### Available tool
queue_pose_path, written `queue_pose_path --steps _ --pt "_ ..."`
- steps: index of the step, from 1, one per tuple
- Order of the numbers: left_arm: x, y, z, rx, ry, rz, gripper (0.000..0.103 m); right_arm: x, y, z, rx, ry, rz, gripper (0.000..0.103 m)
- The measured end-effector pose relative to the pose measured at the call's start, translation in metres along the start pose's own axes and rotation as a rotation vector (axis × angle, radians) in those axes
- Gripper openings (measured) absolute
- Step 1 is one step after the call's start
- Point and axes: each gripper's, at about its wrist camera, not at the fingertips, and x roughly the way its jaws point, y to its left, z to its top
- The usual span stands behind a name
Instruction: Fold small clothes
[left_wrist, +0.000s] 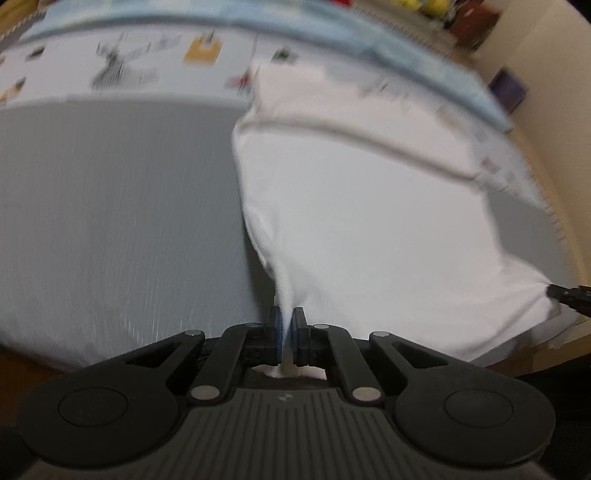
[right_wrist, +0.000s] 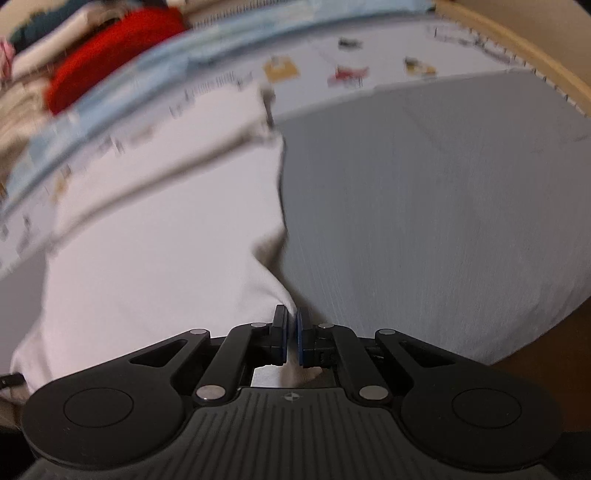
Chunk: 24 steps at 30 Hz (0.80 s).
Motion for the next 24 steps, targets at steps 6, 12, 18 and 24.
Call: queue_pose_path --steps 6,12,18,24 --pt "-0.078 -0.010 0.005 0.055 -0.121 -0.093 0.004 -0.073 -0.003 0.021 0.001 -0.125 0.108 0.004" --pt "-0.155 -0.005 -0.023 0.119 -0.167 -0.169 0.004 -0.158 -0.015 0.009 -0.066 -0.190 0.184 0.004" --pt "-0.162 0.016 -0.031 0.035 -0.140 -0.203 0.004 -0.186 -0.032 -0.003 -0.022 -0.150 0.214 0.004" --pt "-0.088 0.015 0.035 0.018 -0.096 -0.155 0.004 -0.119 -0.029 0.038 0.009 -0.100 0.165 0.004"
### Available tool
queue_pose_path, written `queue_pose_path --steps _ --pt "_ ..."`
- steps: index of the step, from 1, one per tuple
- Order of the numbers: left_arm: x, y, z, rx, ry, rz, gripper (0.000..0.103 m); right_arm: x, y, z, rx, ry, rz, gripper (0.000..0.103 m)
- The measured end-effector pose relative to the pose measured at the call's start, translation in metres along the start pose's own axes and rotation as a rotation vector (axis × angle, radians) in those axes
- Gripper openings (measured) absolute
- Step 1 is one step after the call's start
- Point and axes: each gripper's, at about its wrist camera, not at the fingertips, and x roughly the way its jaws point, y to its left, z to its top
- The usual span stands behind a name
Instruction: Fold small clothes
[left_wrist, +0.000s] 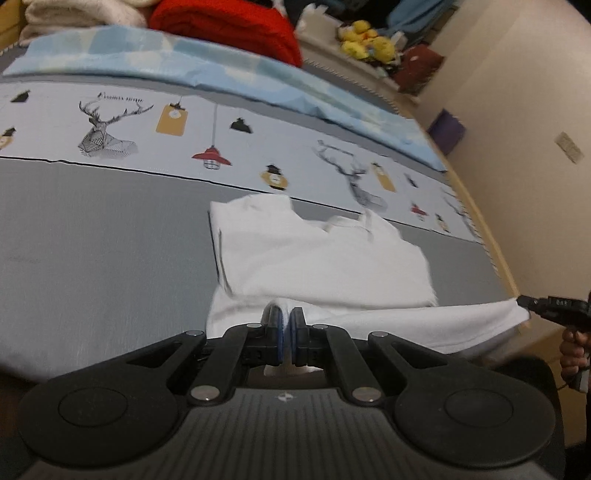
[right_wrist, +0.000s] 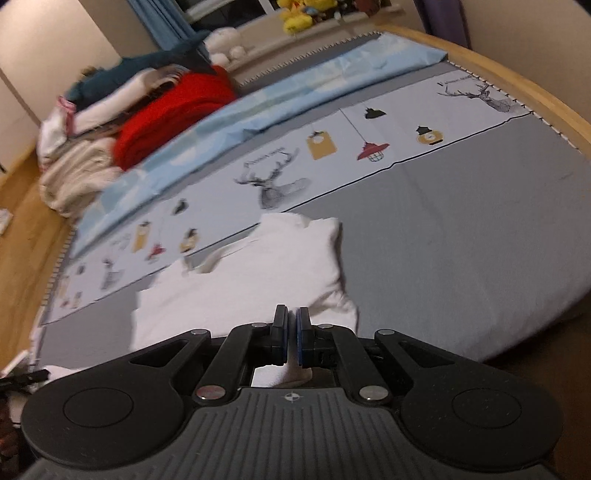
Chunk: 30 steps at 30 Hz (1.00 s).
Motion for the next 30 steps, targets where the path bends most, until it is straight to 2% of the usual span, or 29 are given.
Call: queue_pose_path --steps 5,7,9,11,13,16,19,23,27,30 --pt "0.100 0.025 0.062 0.010 0.083 0.101 0.004 0.095 -0.010 0.052 0.001 0.065 -0.057 0.004" --pt "0.132 0.034 0.077 -0.001 0.110 0.119 0.004 0.138 -0.012 0.069 0.002 0.097 -0.090 0.004" --pt "0.154 0.046 0.086 -0.038 0.126 0.122 0.007 0.173 -0.016 0.078 0.010 0.124 -0.106 0.004" --pt "0.162 0.057 0.090 -0.059 0.132 0.149 0.007 0.195 -0.024 0.081 0.051 0.114 -0.115 0.005" --pt "0.153 0.069 0.093 -0.098 0.102 0.179 0.009 0.196 -0.034 0.083 0.095 0.026 -0.187 0.010" --pt "0.142 0.081 0.091 -0.114 0.087 0.146 0.012 0.186 -0.042 0.087 0.100 -0.024 -0.138 0.011" --pt "0.148 0.078 0.081 -0.039 0.142 0.141 0.030 0.191 -0.039 0.080 -0.034 0.039 -0.145 0.017" --pt "0.166 0.065 0.070 0.061 0.173 0.124 0.035 0.211 -0.027 0.054 -0.204 0.162 -0.111 0.022" --pt "0.183 0.050 0.068 0.141 0.150 0.139 0.044 0.220 -0.011 0.047 -0.307 0.161 -0.115 0.037" --pt "0.196 0.046 0.072 0.144 0.153 0.142 0.044 0.228 -0.010 0.052 -0.288 0.142 -0.106 0.037"
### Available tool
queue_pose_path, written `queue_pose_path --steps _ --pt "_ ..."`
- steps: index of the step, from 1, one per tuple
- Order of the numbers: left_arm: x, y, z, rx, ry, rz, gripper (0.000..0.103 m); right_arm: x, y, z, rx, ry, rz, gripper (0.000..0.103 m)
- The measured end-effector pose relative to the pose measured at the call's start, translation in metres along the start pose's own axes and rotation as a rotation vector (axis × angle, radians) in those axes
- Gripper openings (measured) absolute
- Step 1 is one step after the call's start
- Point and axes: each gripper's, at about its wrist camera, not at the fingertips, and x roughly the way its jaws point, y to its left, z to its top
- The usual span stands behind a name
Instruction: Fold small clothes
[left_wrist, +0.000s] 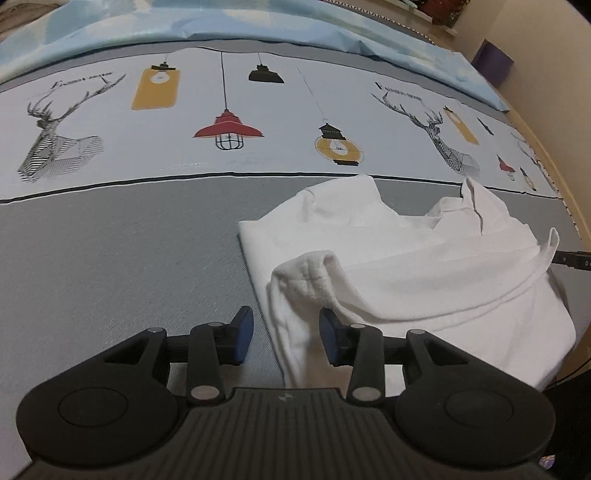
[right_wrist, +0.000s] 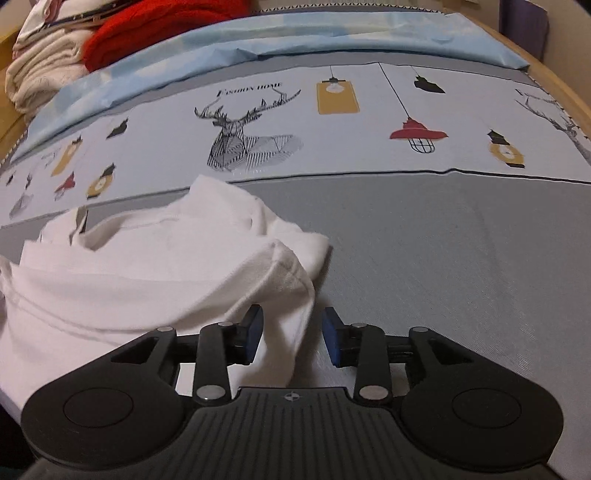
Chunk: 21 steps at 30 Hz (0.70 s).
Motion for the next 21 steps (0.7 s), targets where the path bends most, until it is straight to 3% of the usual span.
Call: queue_pose_path --steps 11,14,16,21 --pt "0.019 -0.009 0.030 -0.018 -0.068 -0.017 0.044 0.031 0.003 0.029 0.073 -0.026 0.001 0.037" --pt "0.027 -0.011 0.035 -0.004 -0.056 -0.013 0.043 0.035 0.006 0.036 0.088 -0.040 0.001 0.030" --pt "0.031 -0.011 0.036 0.007 -0.046 -0.011 0.043 0.037 0.005 0.039 0.098 -0.047 0.000 0.018" --pt "0.033 -0.006 0.037 0.010 -0.032 -0.040 0.043 0.042 0.001 0.042 0.127 -0.022 0.007 0.018"
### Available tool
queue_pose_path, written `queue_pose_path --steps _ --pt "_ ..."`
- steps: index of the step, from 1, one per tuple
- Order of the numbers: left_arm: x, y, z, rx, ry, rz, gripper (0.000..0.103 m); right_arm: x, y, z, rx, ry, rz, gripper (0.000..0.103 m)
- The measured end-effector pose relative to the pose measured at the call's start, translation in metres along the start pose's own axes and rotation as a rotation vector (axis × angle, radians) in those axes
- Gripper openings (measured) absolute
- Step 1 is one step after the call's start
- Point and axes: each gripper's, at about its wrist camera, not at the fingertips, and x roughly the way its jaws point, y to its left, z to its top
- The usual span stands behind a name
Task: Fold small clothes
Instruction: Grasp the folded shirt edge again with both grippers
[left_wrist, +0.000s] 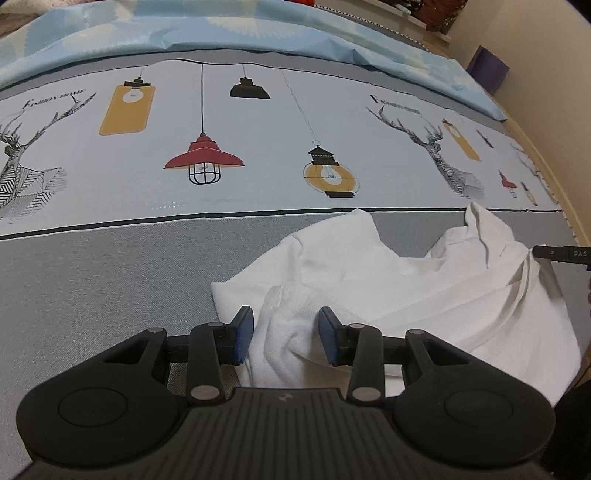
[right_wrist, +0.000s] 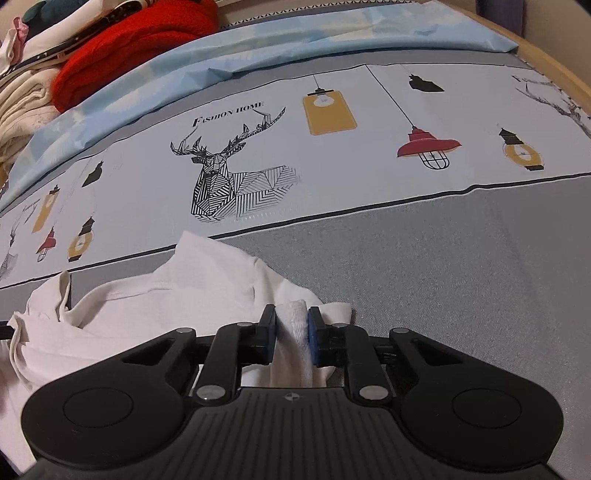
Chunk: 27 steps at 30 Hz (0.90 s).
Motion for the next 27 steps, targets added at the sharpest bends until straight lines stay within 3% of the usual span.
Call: queue_pose_path --steps 1,3,4,5,7,9,12,19,22,23,26,27 --pt "0.000 0.001 0.000 -0.001 0.002 -0.008 0.042 0.000 -0.001 0.000 0.002 0.002 0.006 0.018" --pt "0.000 0.002 0.001 0.012 0.001 -0.024 0.015 0.002 -0.002 0.000 -0.003 0.011 0.004 0.017" --pt "-0.002 0.000 0.002 0.040 -0.020 -0.015 0.006 0.003 -0.002 0.000 -0.009 0.013 0.000 0.010" --pt "-0.008 -0.002 0.005 0.058 -0.070 0.010 0.005 0.003 -0.001 0.000 -0.018 0.008 -0.003 0.009" --pt "-0.024 0.002 0.011 0.022 -0.186 0.019 0.005 -0.006 0.001 0.005 -0.005 -0.056 0.004 0.007" --pt "-0.032 0.011 0.017 -0.055 -0.255 0.045 0.005 -0.021 -0.006 0.013 0.089 -0.176 0.032 0.007" --pt "-0.024 0.018 0.022 -0.110 -0.234 0.086 0.005 -0.027 -0.017 0.021 0.204 -0.266 -0.007 0.007" --pt "-0.013 0.022 0.032 -0.138 -0.253 0.128 0.005 -0.007 0.003 0.029 0.173 -0.288 -0.081 0.007" --pt "-0.010 0.031 0.037 -0.199 -0.216 0.103 0.014 0.002 0.001 0.033 0.195 -0.278 -0.080 0.011" --pt "-0.008 0.033 0.037 -0.225 -0.183 0.083 0.023 0.006 0.001 0.034 0.202 -0.251 -0.089 0.012" --pt "-0.012 0.031 0.033 -0.214 -0.130 0.037 0.032 0.011 0.004 0.029 0.198 -0.165 -0.130 0.024" --pt "-0.014 0.029 0.031 -0.199 -0.112 0.021 0.034 0.011 0.006 0.027 0.180 -0.139 -0.124 0.033"
